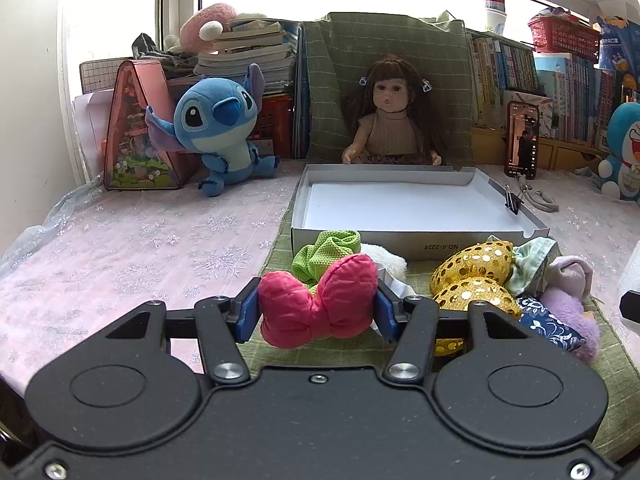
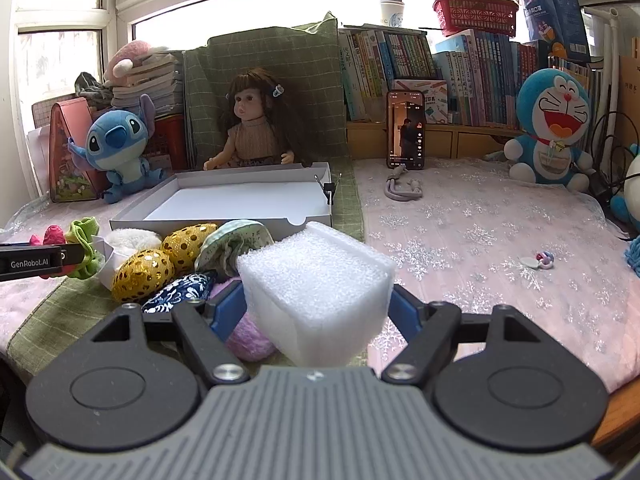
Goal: Organize soft objects
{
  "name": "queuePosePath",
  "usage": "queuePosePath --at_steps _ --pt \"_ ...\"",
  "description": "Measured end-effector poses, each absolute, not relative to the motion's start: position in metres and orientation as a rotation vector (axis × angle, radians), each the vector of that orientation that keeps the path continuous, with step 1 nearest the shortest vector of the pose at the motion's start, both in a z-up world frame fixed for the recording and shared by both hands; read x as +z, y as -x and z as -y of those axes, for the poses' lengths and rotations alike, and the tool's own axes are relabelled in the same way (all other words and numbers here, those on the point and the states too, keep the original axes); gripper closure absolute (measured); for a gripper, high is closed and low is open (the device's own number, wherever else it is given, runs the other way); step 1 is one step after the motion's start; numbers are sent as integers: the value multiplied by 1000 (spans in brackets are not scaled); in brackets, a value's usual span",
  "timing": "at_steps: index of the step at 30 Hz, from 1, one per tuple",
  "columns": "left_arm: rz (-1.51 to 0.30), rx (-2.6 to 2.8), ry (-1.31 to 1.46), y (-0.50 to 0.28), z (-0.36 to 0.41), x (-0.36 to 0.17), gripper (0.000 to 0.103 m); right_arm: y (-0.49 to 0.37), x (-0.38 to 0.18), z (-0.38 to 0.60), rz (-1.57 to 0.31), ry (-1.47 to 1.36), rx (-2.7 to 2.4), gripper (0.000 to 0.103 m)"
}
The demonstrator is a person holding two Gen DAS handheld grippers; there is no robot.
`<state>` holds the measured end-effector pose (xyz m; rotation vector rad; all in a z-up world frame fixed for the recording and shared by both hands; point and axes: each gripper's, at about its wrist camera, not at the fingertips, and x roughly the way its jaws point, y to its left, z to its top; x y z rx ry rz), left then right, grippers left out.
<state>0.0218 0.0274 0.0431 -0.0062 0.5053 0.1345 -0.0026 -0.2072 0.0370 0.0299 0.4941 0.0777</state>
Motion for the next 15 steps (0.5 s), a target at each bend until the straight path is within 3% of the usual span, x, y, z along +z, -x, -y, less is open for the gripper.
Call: queuePosePath --at_steps 15 --pt "-498 68 51 -66 -32 72 49 -54 55 207 -469 -126 162 25"
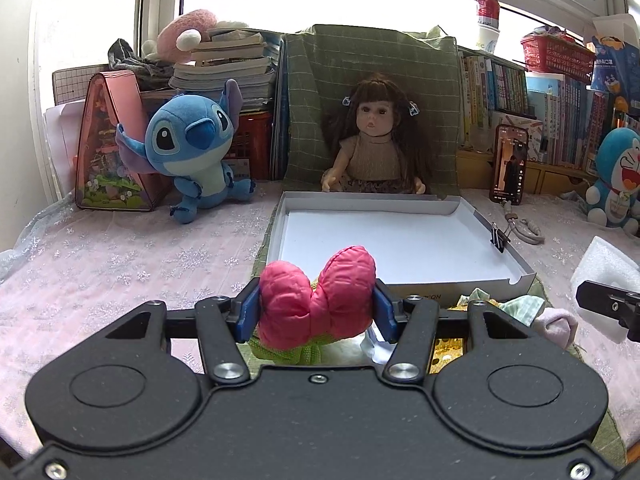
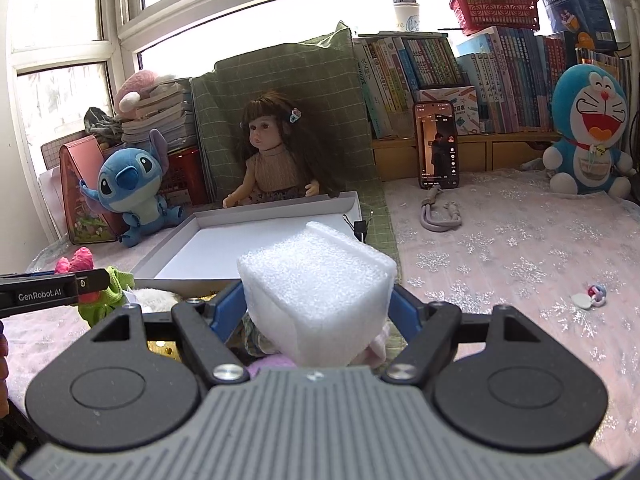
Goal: Organize soft objects
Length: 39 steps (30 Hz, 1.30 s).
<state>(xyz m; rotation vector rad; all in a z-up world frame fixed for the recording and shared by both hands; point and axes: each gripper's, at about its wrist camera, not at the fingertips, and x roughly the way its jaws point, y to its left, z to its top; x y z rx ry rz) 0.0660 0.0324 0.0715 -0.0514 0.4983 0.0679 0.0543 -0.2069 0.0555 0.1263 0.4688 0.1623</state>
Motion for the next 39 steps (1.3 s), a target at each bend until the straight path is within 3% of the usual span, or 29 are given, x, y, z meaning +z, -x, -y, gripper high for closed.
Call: queuePosePath --at_steps 21,39 --pt "-501 -81 186 -142 -55 102 50 -128 70 189 -495 -117 254 25" --pt "-608 -46 120 -272 -35 67 50 -257 51 188 -568 -242 296 24"
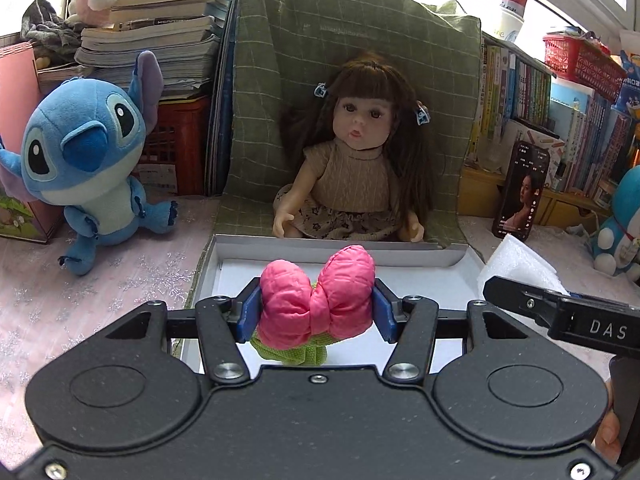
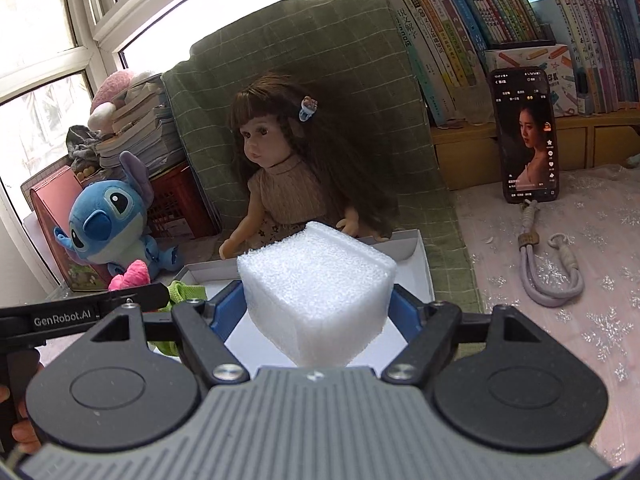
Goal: Organize soft objects
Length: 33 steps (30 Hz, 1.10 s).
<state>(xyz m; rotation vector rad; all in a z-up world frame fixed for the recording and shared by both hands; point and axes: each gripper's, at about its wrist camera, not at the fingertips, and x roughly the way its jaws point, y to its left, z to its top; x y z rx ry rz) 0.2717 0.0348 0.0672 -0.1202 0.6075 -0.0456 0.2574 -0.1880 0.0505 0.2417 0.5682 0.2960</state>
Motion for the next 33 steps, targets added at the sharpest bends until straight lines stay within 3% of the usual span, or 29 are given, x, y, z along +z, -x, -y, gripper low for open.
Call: queuePosePath --at_steps 33 --pt "-611 -42 90 -338 -48 45 49 -351 19 134 -759 -92 338 22"
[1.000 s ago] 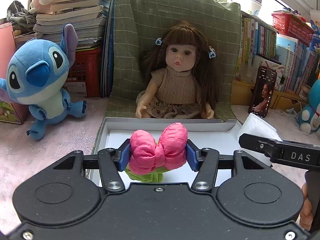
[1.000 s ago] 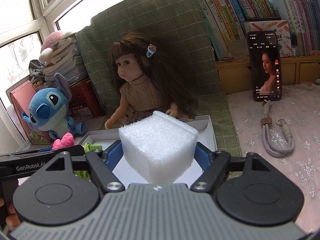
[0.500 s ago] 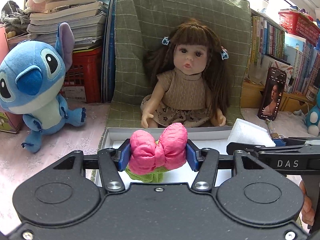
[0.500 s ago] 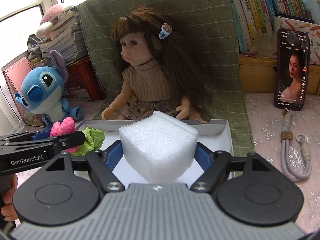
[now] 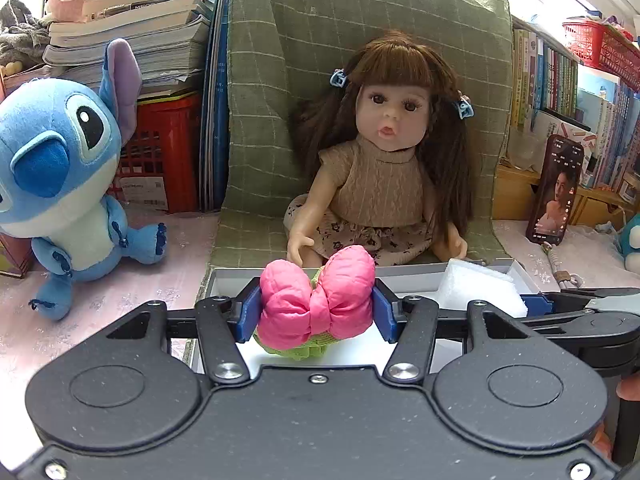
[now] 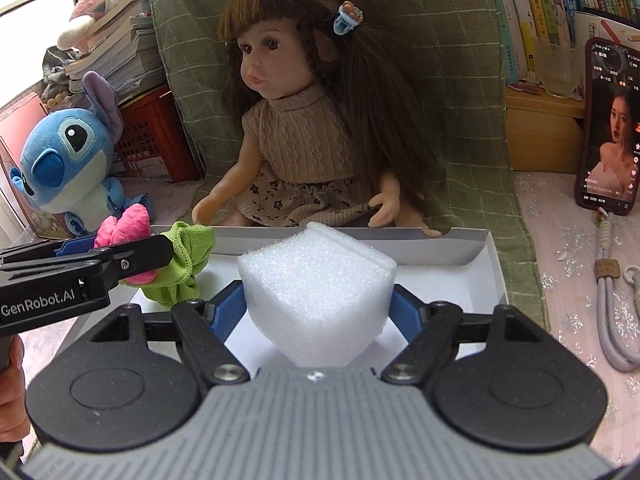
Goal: Organize soft objects
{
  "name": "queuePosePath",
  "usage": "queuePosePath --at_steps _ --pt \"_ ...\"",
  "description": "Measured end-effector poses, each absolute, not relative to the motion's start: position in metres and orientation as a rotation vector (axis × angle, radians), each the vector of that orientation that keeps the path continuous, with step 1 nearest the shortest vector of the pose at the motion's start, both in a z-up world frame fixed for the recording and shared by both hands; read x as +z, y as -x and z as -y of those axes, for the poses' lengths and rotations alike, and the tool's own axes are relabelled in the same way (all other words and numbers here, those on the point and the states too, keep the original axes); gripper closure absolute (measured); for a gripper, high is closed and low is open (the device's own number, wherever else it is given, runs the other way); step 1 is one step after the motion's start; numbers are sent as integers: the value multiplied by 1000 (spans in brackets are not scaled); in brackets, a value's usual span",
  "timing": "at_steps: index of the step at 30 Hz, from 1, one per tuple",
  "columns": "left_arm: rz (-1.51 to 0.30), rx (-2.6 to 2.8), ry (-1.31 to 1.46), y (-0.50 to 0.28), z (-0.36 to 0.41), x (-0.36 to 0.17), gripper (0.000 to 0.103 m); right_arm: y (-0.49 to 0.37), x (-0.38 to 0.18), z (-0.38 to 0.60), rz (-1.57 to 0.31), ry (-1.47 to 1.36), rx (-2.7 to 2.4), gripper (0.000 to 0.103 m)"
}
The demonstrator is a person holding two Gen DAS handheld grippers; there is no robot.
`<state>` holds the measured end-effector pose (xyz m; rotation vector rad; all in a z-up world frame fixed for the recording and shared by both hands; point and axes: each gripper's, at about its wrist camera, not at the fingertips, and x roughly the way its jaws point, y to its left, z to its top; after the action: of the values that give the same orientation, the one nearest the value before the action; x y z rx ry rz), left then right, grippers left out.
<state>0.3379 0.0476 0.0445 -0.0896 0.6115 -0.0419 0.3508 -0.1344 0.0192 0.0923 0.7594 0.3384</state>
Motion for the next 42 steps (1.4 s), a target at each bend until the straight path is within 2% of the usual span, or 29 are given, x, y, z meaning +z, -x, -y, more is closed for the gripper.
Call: queuePosePath --at_steps 18,26,33,37,42 --pt "-641 -12 96 -348 -55 29 47 -367 9 125 -787 -105 305 22" --pt "-651 -8 104 -348 -57 26 44 -369 6 124 -794 -104 300 16" --pt "-656 -14 121 -345 -60 29 37 -367 8 129 -793 -128 291 6" --pt "-660 -6 136 -342 -61 33 27 -364 13 133 -785 -147 296 4" --pt "-651 -19 129 -336 -61 38 23 -359 20 137 -778 -152 297 4"
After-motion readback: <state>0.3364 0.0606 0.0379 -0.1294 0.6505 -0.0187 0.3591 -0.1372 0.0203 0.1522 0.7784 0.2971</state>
